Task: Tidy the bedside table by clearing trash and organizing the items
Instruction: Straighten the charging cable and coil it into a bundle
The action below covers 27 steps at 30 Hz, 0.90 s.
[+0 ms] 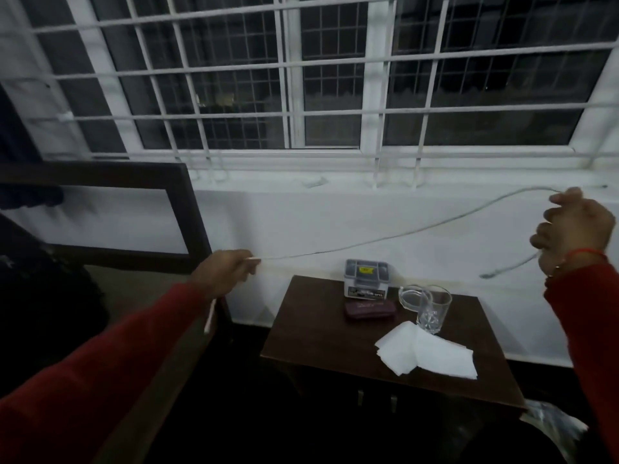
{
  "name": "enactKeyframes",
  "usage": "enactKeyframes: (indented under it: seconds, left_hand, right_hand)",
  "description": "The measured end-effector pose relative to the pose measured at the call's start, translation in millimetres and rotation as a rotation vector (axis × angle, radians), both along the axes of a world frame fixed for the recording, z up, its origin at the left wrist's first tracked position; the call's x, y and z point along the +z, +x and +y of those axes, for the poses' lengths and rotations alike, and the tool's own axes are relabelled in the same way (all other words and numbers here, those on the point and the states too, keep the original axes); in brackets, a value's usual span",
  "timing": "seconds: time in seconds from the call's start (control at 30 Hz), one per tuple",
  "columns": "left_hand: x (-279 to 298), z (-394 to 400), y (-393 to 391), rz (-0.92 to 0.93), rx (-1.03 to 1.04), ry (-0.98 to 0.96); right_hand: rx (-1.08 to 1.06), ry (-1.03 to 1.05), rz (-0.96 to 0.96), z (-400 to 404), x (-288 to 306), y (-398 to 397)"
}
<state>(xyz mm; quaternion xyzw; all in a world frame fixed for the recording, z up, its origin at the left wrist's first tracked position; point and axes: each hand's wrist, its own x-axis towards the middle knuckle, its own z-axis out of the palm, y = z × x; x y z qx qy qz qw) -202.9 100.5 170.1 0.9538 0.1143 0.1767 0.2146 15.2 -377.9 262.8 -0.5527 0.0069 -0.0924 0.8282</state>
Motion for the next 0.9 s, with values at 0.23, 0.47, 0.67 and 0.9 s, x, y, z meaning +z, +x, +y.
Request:
enactKeyframes:
  seconds: [0.23, 0.47, 0.67, 0.9]
  left_hand:
    - [35.5, -65.7, 1.4, 0.036, -0.188, -0.018]
    - [67.4, -145.4, 36.2, 0.122, -0.276, 0.234]
    - [74.6, -125.7, 30.2, 0.221, -0.313, 0.023]
    - [102.1, -150.5, 0.9, 0.328, -0.924, -1.147]
  right_hand:
    - [0.14, -0.856, -0.543, 77.3, -31.4, -46.5]
    - [0.687, -0.958, -0.593, 147.4, -50.4, -97.6]
    - [0.431, -0.824, -0.528, 126.9, -53.5, -75.5]
    - [0.252, -0.795, -0.548, 127.6, -56.2, -65.2]
